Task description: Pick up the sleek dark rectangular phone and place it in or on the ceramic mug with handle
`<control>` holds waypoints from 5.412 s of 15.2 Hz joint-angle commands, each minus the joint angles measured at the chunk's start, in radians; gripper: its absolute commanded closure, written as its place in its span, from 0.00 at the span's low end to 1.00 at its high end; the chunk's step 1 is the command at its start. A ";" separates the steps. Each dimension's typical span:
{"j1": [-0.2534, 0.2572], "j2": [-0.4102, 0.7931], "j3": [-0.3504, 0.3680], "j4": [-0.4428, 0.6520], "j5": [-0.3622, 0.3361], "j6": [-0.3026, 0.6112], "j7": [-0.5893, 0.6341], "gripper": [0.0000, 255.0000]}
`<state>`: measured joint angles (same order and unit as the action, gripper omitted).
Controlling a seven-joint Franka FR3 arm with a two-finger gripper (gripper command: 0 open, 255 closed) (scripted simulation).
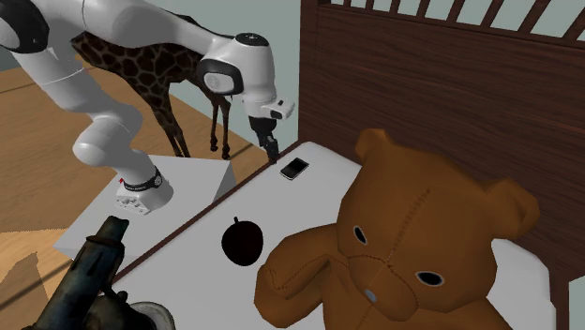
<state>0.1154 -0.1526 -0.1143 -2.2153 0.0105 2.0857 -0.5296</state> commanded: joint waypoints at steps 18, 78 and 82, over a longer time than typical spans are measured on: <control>0.026 0.327 0.022 0.098 0.032 0.205 -0.169 0.00; -0.113 0.058 -0.135 0.241 -0.019 -0.207 -0.435 1.00; -0.156 0.056 -0.189 0.244 -0.025 -0.212 -0.529 1.00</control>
<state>-0.0320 -0.1024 -0.2917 -1.9748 -0.0147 1.8715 -1.0369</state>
